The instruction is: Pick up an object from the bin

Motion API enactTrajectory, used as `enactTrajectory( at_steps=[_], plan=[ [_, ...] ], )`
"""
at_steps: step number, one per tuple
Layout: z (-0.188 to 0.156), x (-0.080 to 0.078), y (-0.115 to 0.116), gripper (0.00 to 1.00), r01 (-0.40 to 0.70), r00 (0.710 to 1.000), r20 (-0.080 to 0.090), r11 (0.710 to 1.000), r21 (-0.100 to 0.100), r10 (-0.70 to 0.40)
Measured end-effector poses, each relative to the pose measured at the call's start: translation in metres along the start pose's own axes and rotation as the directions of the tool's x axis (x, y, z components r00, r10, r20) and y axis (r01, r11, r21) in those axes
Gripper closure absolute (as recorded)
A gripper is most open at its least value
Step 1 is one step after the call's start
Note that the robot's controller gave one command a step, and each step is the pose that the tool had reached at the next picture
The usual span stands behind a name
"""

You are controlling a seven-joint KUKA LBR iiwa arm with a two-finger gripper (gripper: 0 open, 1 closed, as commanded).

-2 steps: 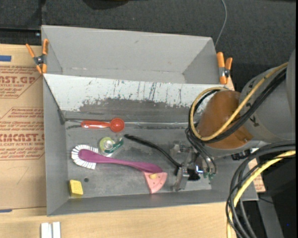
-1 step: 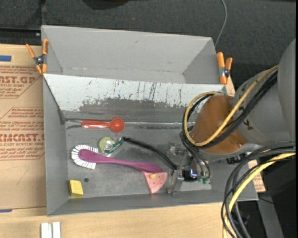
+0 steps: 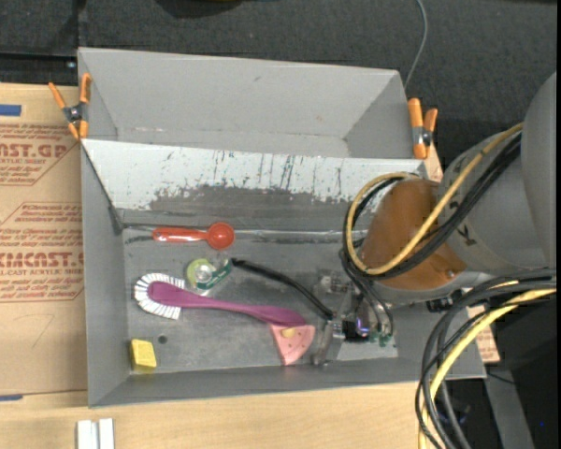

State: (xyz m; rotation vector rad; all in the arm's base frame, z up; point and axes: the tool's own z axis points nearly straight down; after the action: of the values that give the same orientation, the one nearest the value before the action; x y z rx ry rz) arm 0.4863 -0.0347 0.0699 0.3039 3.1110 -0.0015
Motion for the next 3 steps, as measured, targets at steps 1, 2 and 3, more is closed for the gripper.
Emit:
enactTrajectory(
  at_steps=[1,2,3],
  plan=[
    [0.0,0.006,0.06,0.0,-0.223,0.975,0.001,0.975,-0.002,0.223],
    [0.0,0.006,0.033,0.0,-0.127,0.992,0.001,0.992,0.003,0.127],
    [0.0,0.013,0.07,0.0,-0.212,0.977,0.0,0.977,-0.002,0.212]
  ],
)
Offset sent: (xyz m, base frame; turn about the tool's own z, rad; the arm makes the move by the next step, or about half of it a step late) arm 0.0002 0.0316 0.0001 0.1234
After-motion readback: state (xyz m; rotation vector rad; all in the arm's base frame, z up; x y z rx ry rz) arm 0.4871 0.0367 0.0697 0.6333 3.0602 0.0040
